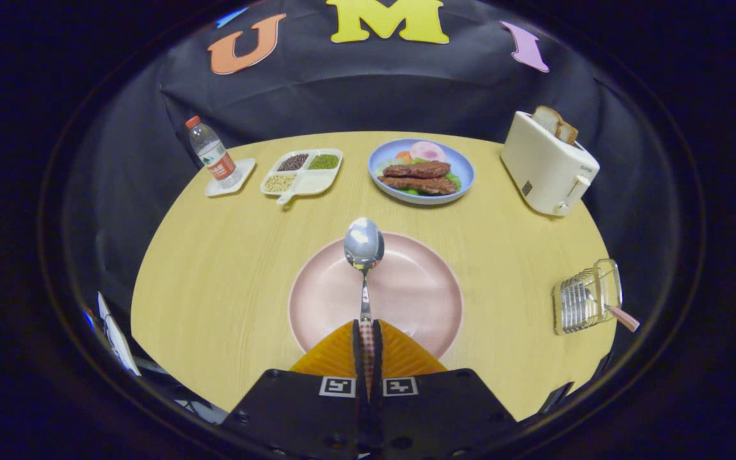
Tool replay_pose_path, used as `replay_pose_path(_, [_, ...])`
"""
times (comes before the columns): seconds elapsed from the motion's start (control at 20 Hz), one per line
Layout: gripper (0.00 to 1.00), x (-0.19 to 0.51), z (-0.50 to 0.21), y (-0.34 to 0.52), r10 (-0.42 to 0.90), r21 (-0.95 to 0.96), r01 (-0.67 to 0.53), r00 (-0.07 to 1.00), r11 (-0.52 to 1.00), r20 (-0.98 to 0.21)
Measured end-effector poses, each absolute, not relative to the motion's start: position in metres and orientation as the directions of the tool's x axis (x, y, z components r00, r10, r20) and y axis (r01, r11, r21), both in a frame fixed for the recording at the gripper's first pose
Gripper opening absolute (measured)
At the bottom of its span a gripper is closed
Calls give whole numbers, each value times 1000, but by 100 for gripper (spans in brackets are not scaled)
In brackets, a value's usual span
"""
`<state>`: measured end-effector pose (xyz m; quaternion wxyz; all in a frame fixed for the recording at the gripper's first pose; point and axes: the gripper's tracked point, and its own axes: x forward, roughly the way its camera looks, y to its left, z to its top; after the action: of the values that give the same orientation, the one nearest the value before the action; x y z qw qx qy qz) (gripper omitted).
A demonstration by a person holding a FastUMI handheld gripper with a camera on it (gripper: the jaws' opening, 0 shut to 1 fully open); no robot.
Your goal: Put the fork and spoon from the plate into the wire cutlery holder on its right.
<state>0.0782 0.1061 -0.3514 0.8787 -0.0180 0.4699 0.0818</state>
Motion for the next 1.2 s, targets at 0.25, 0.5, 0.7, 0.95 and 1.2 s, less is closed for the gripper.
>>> replay_pose_path(0.25, [1,69,-312,53,103,37,-134,534,990,-839])
replay_pose_path(0.5, [1,60,-285,-11,69,22,-95,533,995,-843])
replay_pose_path(0.7, [1,55,-279,-70,31,-2,-62,514,998,-857])
replay_pose_path(0.95, [1,52,-277,-136,8,2,-15,450,1000,-893])
replay_pose_path(1.2, [1,48,-276,-181,9,9,-2,385,1000,-923])
